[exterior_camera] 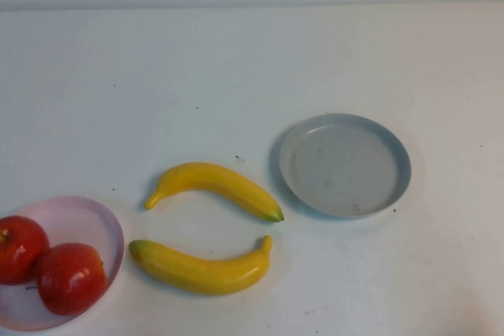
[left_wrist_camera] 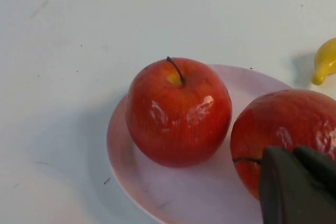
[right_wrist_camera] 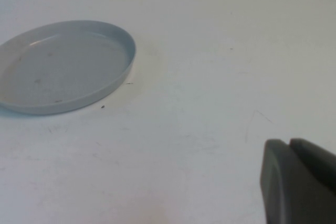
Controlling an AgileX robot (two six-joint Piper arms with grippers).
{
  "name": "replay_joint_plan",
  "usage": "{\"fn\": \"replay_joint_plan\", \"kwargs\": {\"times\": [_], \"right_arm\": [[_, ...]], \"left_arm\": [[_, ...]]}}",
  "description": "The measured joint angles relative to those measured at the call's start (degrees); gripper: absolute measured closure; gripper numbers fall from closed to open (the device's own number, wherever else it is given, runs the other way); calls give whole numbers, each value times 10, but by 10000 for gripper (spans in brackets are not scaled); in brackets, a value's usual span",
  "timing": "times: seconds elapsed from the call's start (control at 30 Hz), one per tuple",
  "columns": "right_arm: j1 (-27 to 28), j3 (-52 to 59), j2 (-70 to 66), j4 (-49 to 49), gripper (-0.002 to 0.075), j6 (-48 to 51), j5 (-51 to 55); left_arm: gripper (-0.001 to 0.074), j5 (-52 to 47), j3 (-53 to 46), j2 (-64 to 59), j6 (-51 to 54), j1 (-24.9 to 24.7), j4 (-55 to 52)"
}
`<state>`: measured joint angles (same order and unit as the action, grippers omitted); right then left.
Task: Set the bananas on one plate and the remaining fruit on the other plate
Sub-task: Put another type of fruit in the right plate
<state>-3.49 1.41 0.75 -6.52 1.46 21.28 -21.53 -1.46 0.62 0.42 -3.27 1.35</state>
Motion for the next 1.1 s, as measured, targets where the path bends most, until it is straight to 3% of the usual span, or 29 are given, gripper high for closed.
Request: {"fn": "replay_joint_plan", "kwargs": {"times": [0.5, 0.63, 0.9, 1.0, 1.1], "right_arm": [[0, 0, 0, 0, 742, 0, -1], [0, 0, 0, -9, 741, 0, -58], [0, 0, 0, -214, 741, 0, -184], [0, -12, 0, -259, 741, 0, -152], [0, -80, -21, -278, 741, 0, -49]], "left_arm": [[731, 0, 0, 0, 1, 0, 0], [731, 0, 0, 0, 1, 0, 0], [731, 0, 0, 0, 3, 0, 0], [731, 0, 0, 0, 3, 0, 0], [731, 0, 0, 0, 3, 0, 0]]}}
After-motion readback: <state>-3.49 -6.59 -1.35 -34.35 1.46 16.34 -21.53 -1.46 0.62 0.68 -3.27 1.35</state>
